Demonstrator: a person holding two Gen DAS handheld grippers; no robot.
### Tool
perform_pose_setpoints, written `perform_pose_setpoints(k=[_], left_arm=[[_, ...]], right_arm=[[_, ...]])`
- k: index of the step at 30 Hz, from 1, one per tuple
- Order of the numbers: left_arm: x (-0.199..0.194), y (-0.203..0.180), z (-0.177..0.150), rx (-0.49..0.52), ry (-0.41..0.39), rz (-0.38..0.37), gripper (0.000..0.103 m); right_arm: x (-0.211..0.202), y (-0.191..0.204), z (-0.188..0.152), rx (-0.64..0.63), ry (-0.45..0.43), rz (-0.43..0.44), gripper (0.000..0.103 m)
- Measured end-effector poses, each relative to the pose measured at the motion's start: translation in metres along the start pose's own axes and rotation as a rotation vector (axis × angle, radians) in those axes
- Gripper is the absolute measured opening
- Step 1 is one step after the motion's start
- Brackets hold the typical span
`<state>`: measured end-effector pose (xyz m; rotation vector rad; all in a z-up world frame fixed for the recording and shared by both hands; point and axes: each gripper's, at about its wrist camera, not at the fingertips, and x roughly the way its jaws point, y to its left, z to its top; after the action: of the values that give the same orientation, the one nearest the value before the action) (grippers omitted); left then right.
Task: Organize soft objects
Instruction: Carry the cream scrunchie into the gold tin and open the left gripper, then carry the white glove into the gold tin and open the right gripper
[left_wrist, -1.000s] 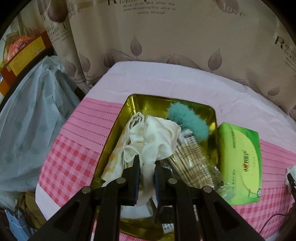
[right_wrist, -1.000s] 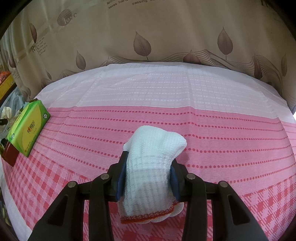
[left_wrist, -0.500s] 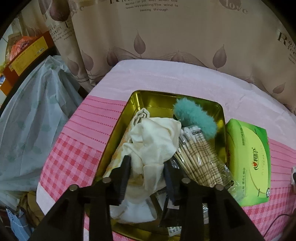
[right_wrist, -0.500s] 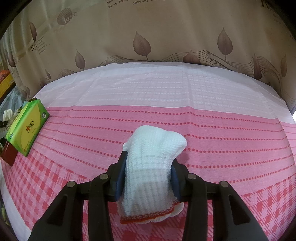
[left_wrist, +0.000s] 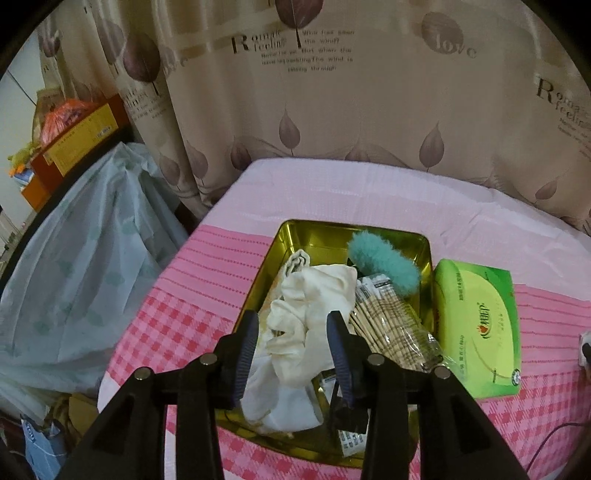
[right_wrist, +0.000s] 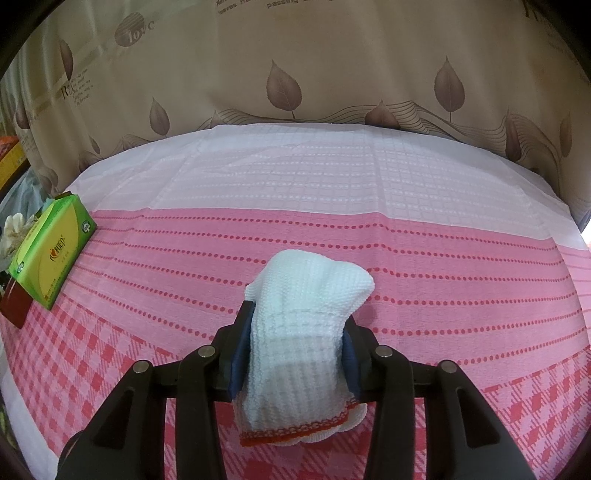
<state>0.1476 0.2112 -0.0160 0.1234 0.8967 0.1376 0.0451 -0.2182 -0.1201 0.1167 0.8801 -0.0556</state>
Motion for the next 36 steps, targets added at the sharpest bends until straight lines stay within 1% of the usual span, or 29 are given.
perform_pose_setpoints(k=[5, 7, 11, 13, 19, 22, 24, 28, 33, 36], left_arm=[[-0.018, 0.002, -0.010, -0.012, -0.039, 0.017, 0.041], [-0.026, 0.002, -0.017, -0.012, -0.072, 0.055, 0.042], [-0.038, 0.005, -0.031, -0.011, -0.124, 0.114, 0.051], [-0.042, 0.006, -0.039, -0.009, -0.138, 0.135, 0.052], [-0.044, 0.014, -0.056, -0.045, -0.119, 0.126, 0.053], [-0.043, 0.015, -0.061, -0.045, -0.114, 0.130, 0.053], [-0.044, 0.016, -0.062, -0.047, -0.118, 0.132, 0.053], [-0.045, 0.019, -0.064, -0.064, -0.124, 0.095, 0.053], [-0.037, 0.024, -0.065, -0.077, -0.100, 0.085, 0.053], [-0.033, 0.029, -0.065, -0.092, -0.085, 0.081, 0.053]], right_arm=[[0.000, 0.000, 0.000, 0.001, 0.001, 0.002, 0.040], [0.000, 0.000, 0.000, 0.001, 0.000, 0.002, 0.040], [0.001, -0.001, 0.000, -0.002, 0.000, -0.002, 0.040], [0.000, -0.003, 0.000, 0.004, 0.001, 0.004, 0.040], [-0.001, -0.002, 0.002, 0.012, 0.003, 0.002, 0.040], [-0.002, -0.001, 0.003, 0.020, 0.004, 0.000, 0.038], [-0.005, 0.001, 0.004, 0.016, -0.003, -0.008, 0.036], [-0.008, 0.005, 0.005, 0.010, -0.003, -0.019, 0.034], [-0.015, 0.013, 0.010, 0.000, -0.004, -0.024, 0.034], [-0.025, 0.025, 0.017, -0.021, -0.017, -0.019, 0.034]])
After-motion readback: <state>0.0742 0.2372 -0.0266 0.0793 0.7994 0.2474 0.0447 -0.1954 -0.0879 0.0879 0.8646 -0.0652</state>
